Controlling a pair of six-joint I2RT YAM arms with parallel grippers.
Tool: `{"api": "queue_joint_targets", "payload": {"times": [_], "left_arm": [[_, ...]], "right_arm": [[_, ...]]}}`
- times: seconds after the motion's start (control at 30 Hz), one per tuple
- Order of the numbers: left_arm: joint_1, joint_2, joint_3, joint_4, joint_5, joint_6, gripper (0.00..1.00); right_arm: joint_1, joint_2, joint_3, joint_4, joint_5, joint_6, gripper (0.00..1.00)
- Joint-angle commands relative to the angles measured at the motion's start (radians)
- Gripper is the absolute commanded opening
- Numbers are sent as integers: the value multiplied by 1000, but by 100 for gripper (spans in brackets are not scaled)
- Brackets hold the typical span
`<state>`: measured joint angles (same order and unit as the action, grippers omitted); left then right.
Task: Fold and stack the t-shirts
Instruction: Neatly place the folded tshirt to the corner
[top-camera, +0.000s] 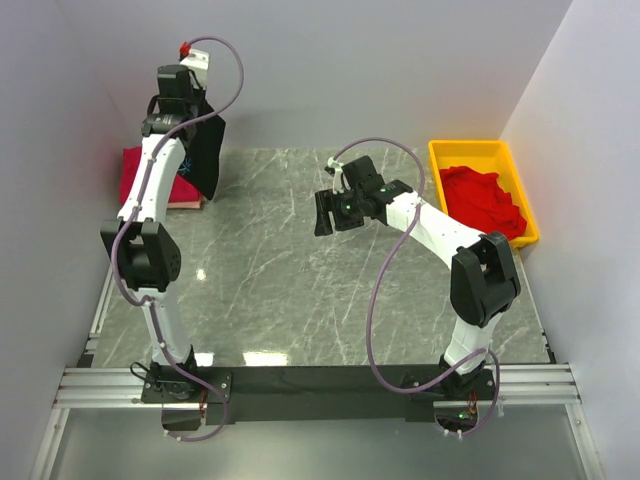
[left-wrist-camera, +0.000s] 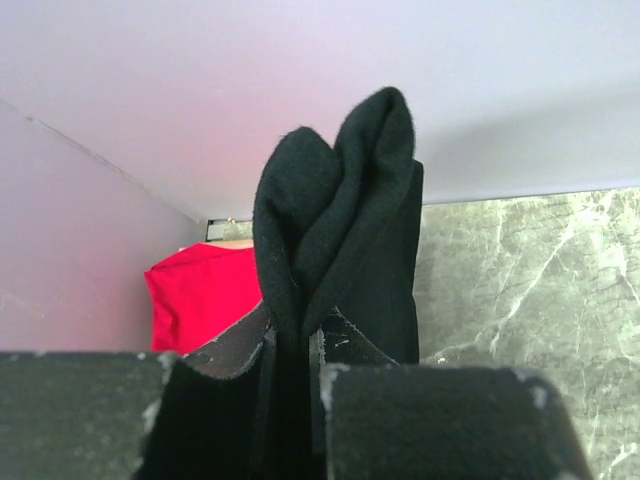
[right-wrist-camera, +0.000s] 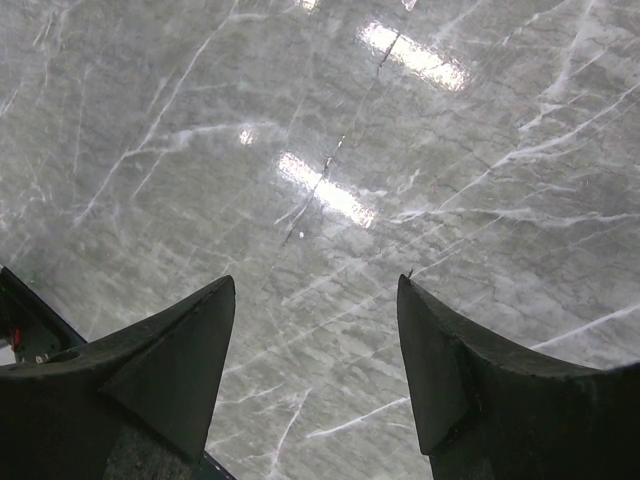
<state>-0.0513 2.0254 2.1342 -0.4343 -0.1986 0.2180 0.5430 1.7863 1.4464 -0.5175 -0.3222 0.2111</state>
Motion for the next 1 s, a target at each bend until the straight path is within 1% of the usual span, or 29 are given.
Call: {"api": "queue_joint_targets", "payload": {"times": [0.0, 0.2, 0.37, 0.63, 0.97], "left_arm": [[28, -68, 39, 8, 31, -20, 0], [50, -54, 43, -6, 51, -25, 1], [94, -22, 43, 12, 57, -6, 1], [166, 56, 52, 31, 94, 53, 1], [251, 177, 66, 120, 122, 156, 2]], "right_arm": [[-2, -7, -12, 17, 5, -4, 72], [0, 1, -3, 14, 3, -4, 72], [5, 13, 9, 10, 2, -1, 72], [14, 19, 16, 7, 8, -3, 71], [18, 42, 32, -3, 6, -6, 71]]}}
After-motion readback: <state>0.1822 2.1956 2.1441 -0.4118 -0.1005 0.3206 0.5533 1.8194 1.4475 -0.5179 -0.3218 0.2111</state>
